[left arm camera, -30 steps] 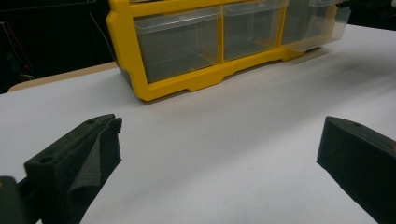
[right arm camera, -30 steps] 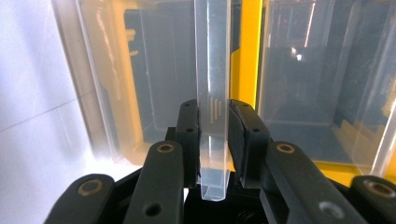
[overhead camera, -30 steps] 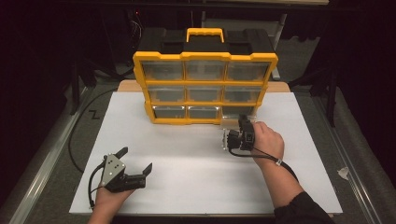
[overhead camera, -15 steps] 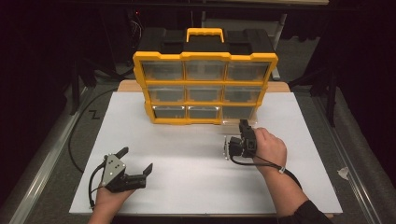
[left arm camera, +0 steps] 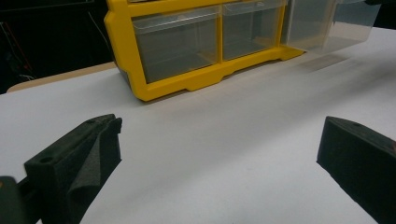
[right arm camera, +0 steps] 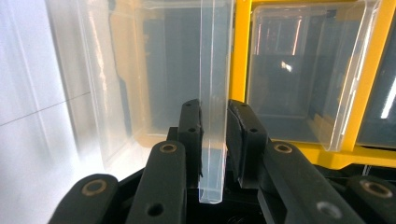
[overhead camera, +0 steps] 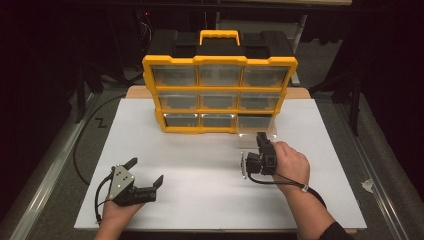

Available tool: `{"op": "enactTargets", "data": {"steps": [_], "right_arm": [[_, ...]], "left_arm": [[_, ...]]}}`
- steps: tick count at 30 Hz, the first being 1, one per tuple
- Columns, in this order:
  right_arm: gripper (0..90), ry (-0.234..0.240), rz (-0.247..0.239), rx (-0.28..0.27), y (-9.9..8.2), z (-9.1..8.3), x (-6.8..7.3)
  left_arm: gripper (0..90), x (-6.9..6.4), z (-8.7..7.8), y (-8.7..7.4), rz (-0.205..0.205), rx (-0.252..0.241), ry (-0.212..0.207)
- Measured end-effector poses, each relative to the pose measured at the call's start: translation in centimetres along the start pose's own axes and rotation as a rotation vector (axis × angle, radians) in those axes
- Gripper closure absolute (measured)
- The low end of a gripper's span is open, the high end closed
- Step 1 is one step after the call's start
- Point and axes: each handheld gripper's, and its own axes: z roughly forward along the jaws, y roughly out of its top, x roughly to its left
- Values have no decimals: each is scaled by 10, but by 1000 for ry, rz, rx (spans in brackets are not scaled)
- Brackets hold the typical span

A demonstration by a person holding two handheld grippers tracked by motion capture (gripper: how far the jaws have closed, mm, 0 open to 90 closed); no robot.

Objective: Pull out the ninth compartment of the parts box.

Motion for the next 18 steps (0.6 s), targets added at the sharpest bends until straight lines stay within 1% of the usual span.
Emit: {"op": "enactTargets", "data": {"steps": [2, 3, 5, 7, 12, 14, 15, 16, 18], "right_arm": [[782, -6, -3, -6, 0, -1, 0], [782, 4, -2, 3, 0, -2, 0], [782, -6, -5, -10, 0, -3, 1], [782, -8, 0, -13, -1, -4, 2], [780, -9, -7, -14, -2, -6, 4], [779, -2, -4, -14, -3, -6, 6], [779, 9, -4, -6, -3, -7, 7], [778, -3, -5, -15, -3, -7, 9], [778, -4, -6, -17, -3, -8, 11]], "left_arm": [[1, 0, 0, 0, -1, 0, 0], [1, 0, 0, 0, 0, 1, 1], [1, 0, 0, 0, 2, 3, 1], [1, 0, 0, 0, 2, 4, 1], [1, 0, 0, 0, 2, 5, 1], [1, 0, 0, 0, 2, 5, 1], [1, 0, 0, 0, 2, 6, 1], [1, 0, 0, 0, 2, 6, 0], [1, -1, 0, 0, 2, 6, 0]]}}
